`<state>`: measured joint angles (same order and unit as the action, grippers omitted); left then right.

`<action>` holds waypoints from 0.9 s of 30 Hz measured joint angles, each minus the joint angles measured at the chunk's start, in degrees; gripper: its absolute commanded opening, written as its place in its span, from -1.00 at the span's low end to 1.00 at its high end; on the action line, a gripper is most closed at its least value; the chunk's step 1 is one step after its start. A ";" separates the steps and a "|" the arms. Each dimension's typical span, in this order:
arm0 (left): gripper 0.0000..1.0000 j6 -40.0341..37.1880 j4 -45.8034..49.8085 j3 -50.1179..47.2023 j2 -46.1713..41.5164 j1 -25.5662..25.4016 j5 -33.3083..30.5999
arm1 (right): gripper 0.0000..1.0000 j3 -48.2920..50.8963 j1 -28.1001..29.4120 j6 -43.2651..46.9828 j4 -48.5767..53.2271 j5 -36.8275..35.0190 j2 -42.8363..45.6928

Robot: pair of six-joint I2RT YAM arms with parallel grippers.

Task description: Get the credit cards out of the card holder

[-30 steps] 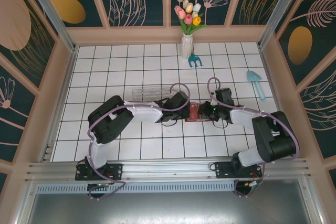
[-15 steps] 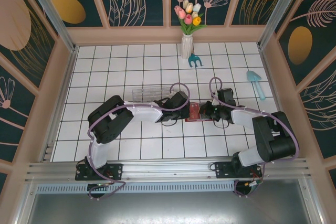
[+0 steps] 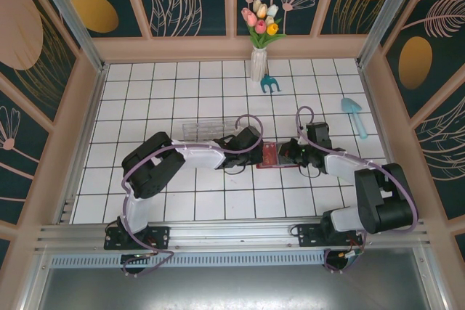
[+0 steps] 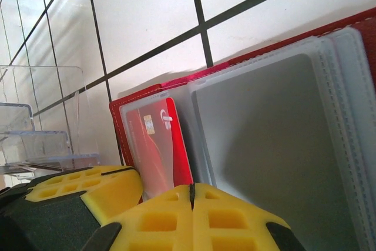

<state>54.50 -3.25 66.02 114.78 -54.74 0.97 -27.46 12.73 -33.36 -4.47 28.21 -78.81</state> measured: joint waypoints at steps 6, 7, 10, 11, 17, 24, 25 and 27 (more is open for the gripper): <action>-0.92 0.00 0.02 0.59 0.46 0.00 0.17 | -0.74 -0.02 0.63 0.66 -0.09 0.39 -1.42; -0.92 0.00 0.02 0.66 0.48 0.00 0.22 | -0.74 -0.02 0.70 0.68 -0.07 0.39 -1.79; -0.91 0.00 0.04 0.79 0.59 0.00 0.24 | -0.77 -0.04 0.87 1.16 -0.09 0.39 -3.13; -0.91 0.00 0.04 0.81 0.59 0.00 0.24 | -0.77 -0.09 0.87 1.20 -0.09 0.39 -3.43; -0.91 0.00 0.09 0.90 0.63 0.00 0.24 | -0.73 -0.24 0.85 1.33 -0.66 1.38 -4.11; -0.92 0.00 0.09 0.92 0.68 0.00 0.26 | -0.68 -0.24 0.79 1.31 -1.40 2.32 -4.61; -0.92 0.00 0.11 0.94 0.68 0.00 0.26 | -0.65 -0.24 0.74 1.29 -1.49 2.47 -4.61; -0.91 0.00 0.13 0.94 0.68 0.00 0.26 | -0.66 -0.24 0.74 1.31 -1.60 2.71 -4.61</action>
<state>54.50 -3.11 66.96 115.46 -54.74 1.23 -27.70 13.47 -32.05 -6.07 30.92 -83.42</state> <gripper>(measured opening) 0.068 0.171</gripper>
